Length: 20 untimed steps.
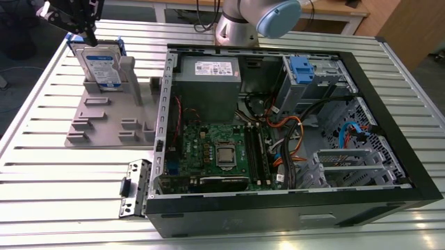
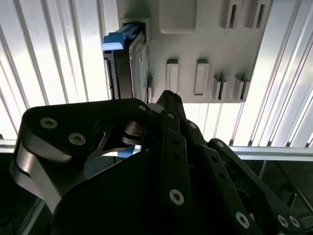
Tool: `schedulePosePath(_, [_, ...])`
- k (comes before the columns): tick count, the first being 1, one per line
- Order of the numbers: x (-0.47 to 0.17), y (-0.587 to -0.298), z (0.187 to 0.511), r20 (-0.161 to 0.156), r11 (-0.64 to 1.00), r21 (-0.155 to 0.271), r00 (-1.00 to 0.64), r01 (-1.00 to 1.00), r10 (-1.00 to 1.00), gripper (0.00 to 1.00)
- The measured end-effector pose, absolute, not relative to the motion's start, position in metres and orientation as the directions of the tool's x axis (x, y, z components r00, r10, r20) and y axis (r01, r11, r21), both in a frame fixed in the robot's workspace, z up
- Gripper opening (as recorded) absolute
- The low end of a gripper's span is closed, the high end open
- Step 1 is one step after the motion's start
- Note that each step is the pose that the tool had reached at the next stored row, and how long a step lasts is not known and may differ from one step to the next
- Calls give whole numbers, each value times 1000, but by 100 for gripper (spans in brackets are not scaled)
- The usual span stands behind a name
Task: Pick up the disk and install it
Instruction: 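Pick up the disk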
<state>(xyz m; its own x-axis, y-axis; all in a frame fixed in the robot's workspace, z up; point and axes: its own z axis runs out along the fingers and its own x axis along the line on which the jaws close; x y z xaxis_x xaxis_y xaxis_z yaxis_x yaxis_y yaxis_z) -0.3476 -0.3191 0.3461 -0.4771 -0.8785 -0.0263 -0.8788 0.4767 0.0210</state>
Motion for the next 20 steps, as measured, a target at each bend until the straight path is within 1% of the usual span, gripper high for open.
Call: schedulePosePath(20, [-348,-319,346,-26,346,21,-347,-938,-938,10])
